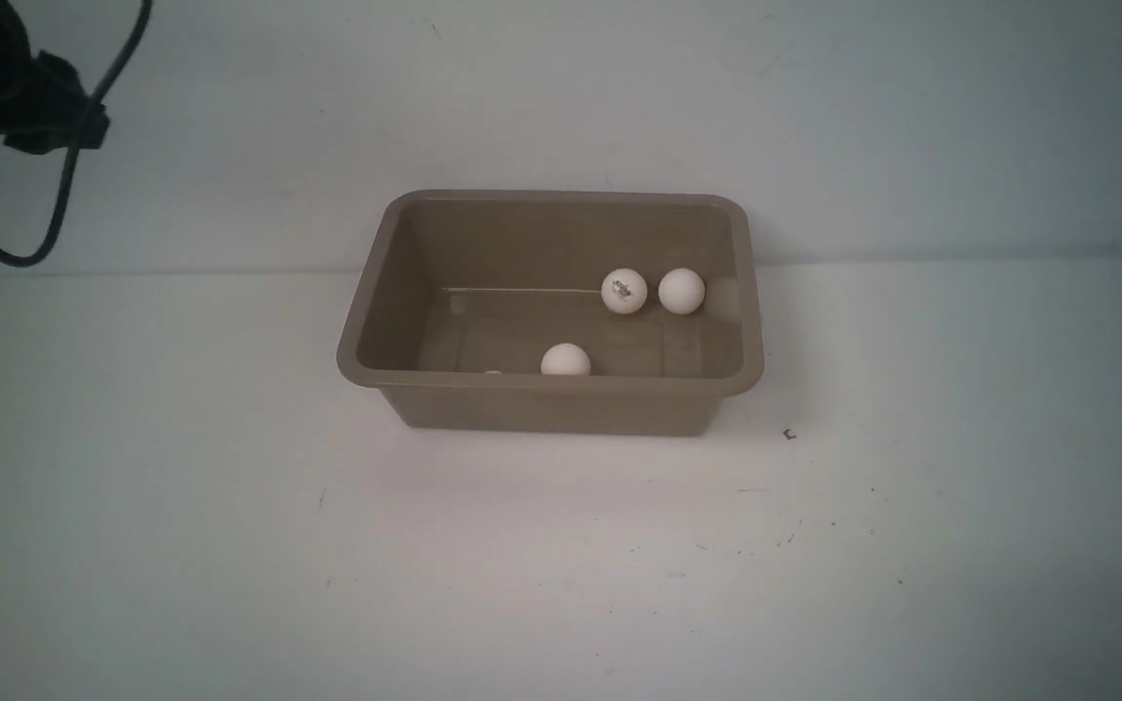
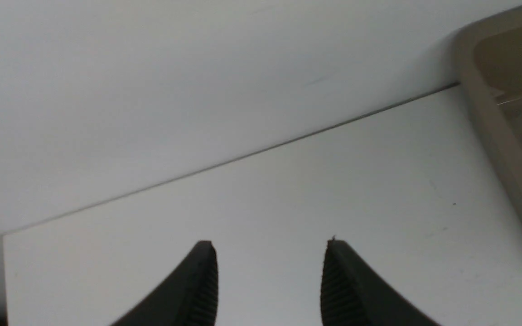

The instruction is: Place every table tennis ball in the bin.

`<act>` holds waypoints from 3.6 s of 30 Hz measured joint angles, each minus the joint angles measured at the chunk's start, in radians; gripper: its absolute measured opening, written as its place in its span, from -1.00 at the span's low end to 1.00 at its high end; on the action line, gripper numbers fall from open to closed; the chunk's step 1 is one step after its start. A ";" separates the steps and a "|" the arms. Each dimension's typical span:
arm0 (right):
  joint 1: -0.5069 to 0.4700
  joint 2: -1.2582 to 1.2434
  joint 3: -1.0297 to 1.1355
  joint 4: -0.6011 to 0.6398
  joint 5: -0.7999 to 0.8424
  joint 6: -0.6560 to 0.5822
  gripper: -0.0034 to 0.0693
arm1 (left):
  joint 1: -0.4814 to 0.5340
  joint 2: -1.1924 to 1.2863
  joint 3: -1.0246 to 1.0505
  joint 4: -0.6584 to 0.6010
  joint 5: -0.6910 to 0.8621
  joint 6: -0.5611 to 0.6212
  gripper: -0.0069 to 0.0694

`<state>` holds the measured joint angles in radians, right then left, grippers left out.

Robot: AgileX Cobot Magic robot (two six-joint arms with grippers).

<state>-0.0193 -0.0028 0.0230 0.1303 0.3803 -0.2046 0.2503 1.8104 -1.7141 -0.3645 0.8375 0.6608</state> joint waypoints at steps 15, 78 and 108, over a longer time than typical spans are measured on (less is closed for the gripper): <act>0.000 0.000 0.000 0.000 0.000 0.000 0.60 | -0.001 -0.265 0.001 -0.495 0.372 0.496 -0.41; 0.000 0.000 0.000 0.000 0.000 0.004 0.60 | -0.409 -1.394 1.494 0.231 -0.524 -0.320 0.47; 0.000 0.000 0.000 0.000 0.000 0.004 0.60 | -0.276 -1.822 1.693 0.255 -0.308 -0.324 0.47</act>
<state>-0.0193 -0.0028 0.0230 0.1303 0.3803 -0.2007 -0.0261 -0.0112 -0.0214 -0.1092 0.5299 0.3370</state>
